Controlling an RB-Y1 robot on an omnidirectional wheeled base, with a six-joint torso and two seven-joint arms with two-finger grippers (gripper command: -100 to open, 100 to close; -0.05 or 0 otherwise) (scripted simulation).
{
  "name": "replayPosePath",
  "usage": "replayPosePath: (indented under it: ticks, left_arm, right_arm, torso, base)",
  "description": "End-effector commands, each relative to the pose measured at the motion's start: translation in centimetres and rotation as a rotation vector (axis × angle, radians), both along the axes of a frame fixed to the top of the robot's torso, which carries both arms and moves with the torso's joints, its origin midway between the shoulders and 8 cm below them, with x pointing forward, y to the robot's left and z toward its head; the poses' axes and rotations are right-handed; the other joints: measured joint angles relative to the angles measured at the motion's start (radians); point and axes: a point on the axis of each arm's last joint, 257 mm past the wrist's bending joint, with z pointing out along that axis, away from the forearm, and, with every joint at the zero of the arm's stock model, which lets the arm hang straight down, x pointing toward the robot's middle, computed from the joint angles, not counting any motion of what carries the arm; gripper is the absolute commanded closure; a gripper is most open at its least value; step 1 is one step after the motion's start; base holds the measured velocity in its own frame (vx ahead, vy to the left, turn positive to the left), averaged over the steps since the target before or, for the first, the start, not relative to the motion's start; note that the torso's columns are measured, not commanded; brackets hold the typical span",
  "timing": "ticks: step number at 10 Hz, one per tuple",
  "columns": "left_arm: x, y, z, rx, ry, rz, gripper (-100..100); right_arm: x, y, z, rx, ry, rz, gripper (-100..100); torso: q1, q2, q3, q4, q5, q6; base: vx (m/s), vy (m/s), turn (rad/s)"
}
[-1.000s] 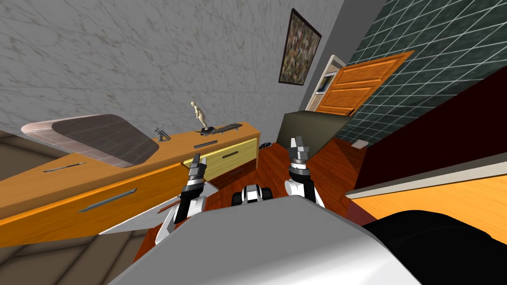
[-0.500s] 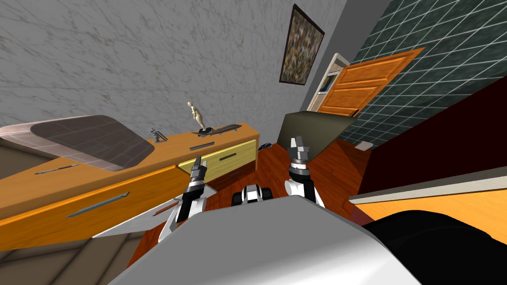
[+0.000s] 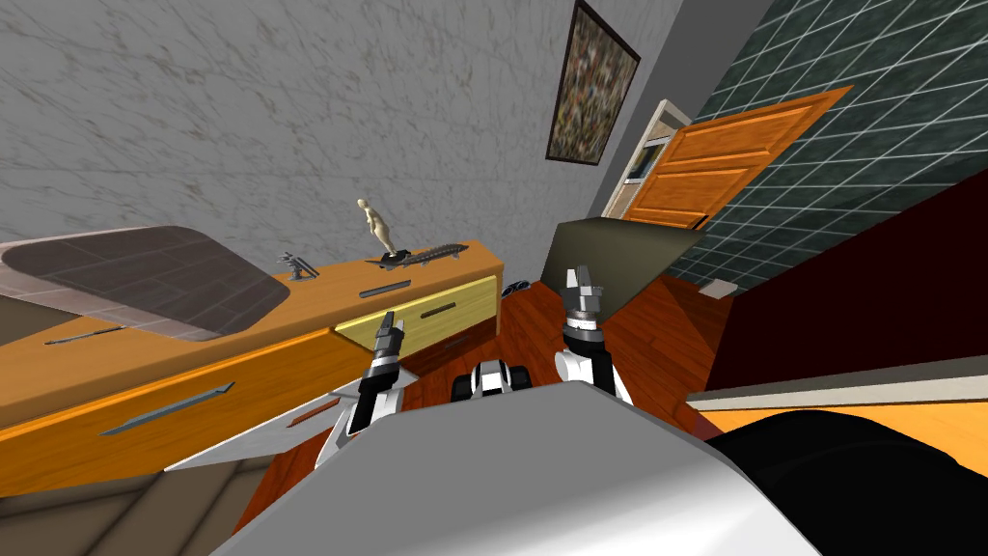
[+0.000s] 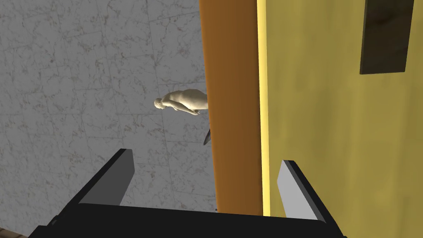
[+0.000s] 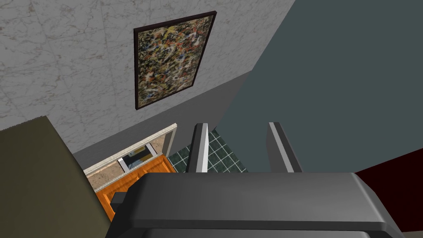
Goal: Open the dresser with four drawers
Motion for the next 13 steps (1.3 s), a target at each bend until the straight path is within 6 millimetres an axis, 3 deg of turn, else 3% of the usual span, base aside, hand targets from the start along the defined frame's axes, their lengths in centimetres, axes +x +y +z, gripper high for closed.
replayPosePath:
  ticks: [1,6,8,13]
  left_arm:
    - [-0.1,1.0,-2.3,-0.015,0.043,0.022,-100]
    - [-0.6,2.2,-7.2,-0.074,0.117,0.071,-100]
    - [-0.7,2.2,-8.1,-0.094,0.129,0.082,-100]
    - [-1.3,-0.3,-12.1,-0.238,0.162,0.133,-100]
  right_arm:
    - [0.0,0.0,0.0,0.0,0.0,0.0,0]
    - [0.0,0.0,0.0,0.0,0.0,0.0,0]
    - [0.0,0.0,0.0,0.0,0.0,0.0,0]
    - [0.0,0.0,0.0,0.0,0.0,0.0,0]
  torso:
    - [0.001,0.0,0.0,0.0,0.0,0.0]
    - [0.001,-0.001,0.0,0.0,0.0,0.0]
    - [0.002,0.002,0.001,0.001,0.0,0.0]
    - [0.0,0.0,0.0,0.0,0.0,0.0]
  base:
    - [0.078,-0.074,0.045]
    - [0.079,-0.081,0.04]
    - [0.035,-0.041,0.014]
    - [0.043,-0.047,0.024]
